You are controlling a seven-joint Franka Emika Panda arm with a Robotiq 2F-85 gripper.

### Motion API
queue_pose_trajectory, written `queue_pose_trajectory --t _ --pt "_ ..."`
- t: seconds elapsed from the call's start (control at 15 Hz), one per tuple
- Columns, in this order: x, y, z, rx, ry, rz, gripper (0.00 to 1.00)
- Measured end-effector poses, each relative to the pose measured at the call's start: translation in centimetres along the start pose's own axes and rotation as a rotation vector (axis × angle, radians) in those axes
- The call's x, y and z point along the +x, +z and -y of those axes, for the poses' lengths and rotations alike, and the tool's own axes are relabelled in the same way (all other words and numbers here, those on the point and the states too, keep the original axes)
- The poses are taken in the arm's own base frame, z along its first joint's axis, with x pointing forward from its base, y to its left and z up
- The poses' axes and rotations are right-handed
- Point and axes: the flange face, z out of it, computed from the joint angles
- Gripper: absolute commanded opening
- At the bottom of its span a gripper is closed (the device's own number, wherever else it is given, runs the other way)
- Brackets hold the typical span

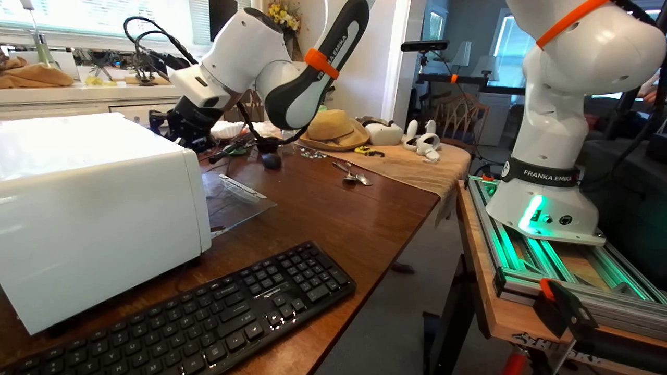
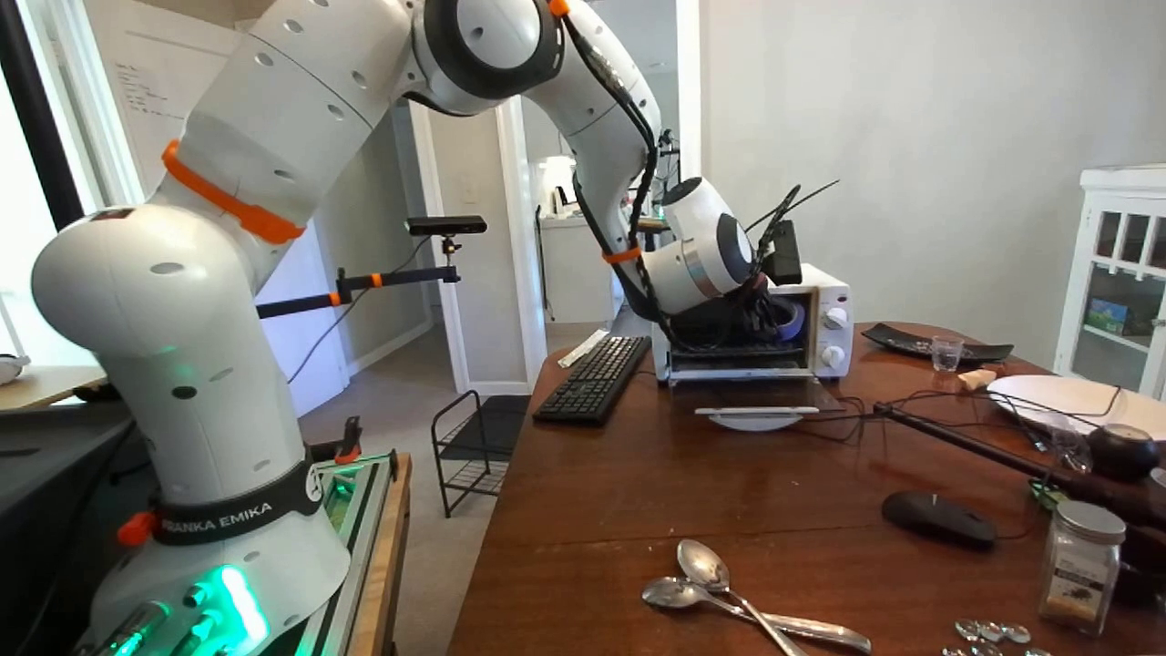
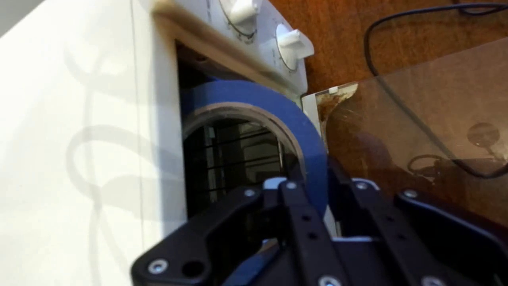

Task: Put the blue masking tape in the oven then close the oven door.

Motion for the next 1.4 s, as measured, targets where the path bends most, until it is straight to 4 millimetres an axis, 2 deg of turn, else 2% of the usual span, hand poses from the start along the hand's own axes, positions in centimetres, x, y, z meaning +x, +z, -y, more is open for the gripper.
queue_pose_trajectory --t 0.27,0.8,0.87,0.93,1.0,1.2,1.4 --pt "1.7 0.9 0.9 -0.107 0.0 -0.045 0.05" --pt "4.2 2.3 1.9 -0.169 -0.059 -0.14 0.05" --pt "4.3 2.4 1.9 -0.178 -0.069 -0.148 0.45" --pt "4.3 2.6 1.9 -0.185 -0.084 -0.15 0.46" --pt "4.1 2.7 1.9 -0.191 -0.102 -0.146 0.51" --pt "3.2 3.3 1.4 -0.209 -0.167 -0.119 0.75" --pt "1.4 3.5 0.9 -0.208 -0.208 -0.067 0.96"
